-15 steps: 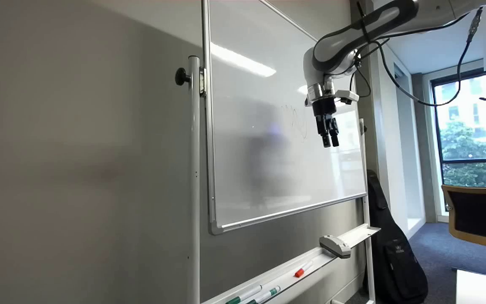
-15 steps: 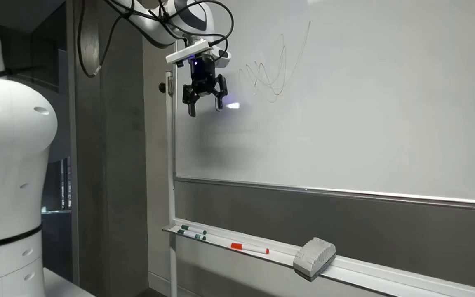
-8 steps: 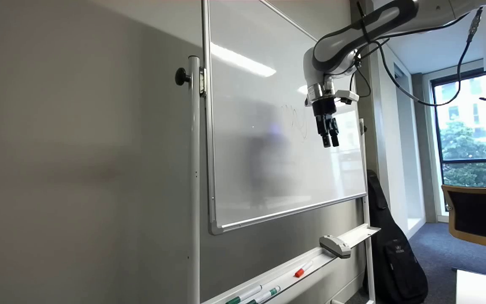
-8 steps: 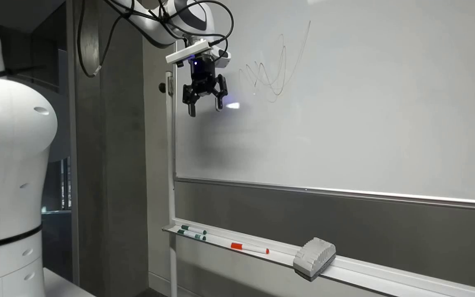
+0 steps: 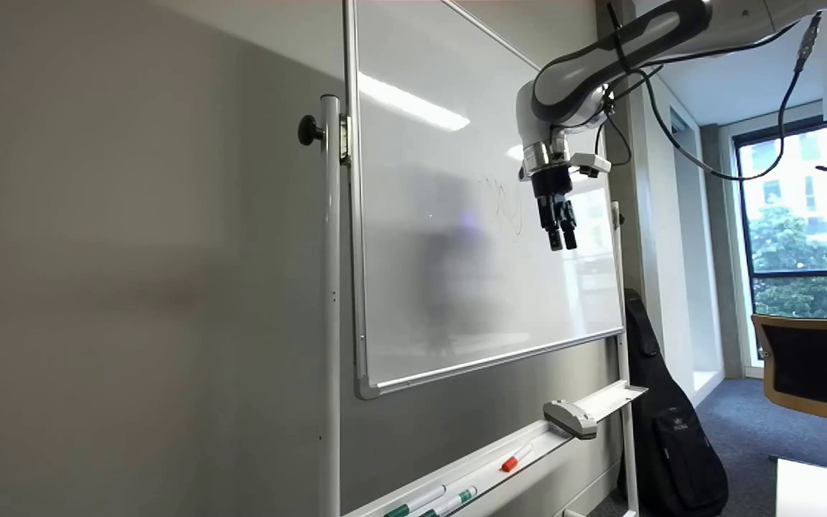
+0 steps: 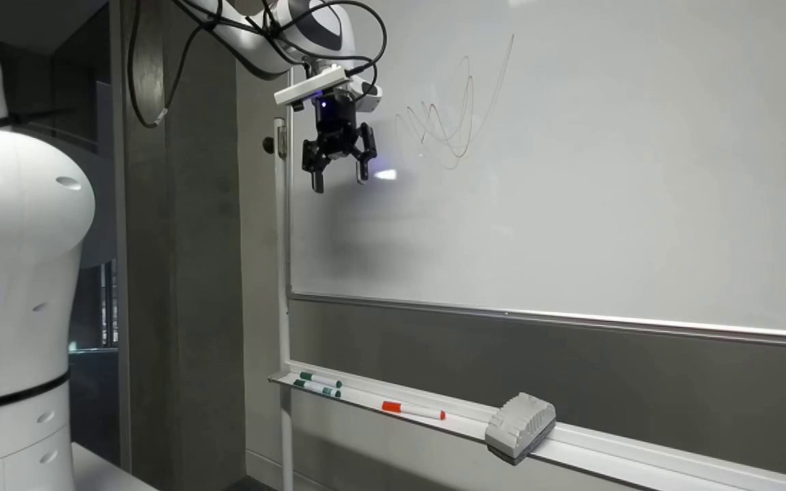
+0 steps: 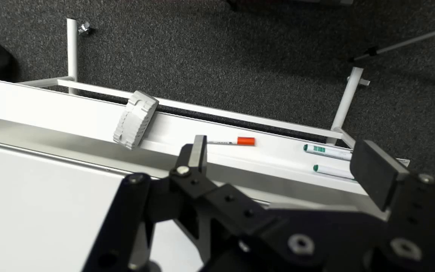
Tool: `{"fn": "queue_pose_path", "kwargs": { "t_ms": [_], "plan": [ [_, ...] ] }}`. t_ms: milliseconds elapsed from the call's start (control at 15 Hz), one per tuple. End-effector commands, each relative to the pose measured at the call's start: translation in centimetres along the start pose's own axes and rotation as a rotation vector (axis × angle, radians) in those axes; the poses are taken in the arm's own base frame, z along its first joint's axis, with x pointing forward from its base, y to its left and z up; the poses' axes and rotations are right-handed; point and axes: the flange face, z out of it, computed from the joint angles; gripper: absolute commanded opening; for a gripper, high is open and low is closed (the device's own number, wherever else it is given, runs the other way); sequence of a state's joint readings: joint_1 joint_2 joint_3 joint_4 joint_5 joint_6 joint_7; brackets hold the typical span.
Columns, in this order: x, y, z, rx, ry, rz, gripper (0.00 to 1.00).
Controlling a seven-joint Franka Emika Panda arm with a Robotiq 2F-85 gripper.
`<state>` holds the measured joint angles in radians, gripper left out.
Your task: Wipe the white board with the grey eraser
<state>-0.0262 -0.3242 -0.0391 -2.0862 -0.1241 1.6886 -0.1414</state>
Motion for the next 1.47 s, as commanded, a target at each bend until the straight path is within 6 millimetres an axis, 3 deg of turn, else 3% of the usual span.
{"fn": "queue_pose_path", "kwargs": {
  "t_ms": [0, 400, 600, 933, 1267, 1333, 1400],
  "plan": [
    [0.0, 0.0, 0.0, 0.0, -0.001, 0.0, 1.0],
    [0.0, 0.0, 0.0, 0.0, -0.001, 0.0, 1.0],
    [0.4, 0.6, 1.1, -0.006, 0.003, -0.013, 1.0],
    [2.0, 3.6, 5.3, -0.001, 0.055, 0.07, 1.0],
    [1.9, 9.2, 11.1, -0.018, 0.007, 0.235, 1.0],
    [1.7, 9.7, 11.5, 0.001, -0.016, 0.25, 1.0],
    [2.0, 8.6, 10.5, 0.005, 0.001, 0.206, 1.0]
  ]
}}
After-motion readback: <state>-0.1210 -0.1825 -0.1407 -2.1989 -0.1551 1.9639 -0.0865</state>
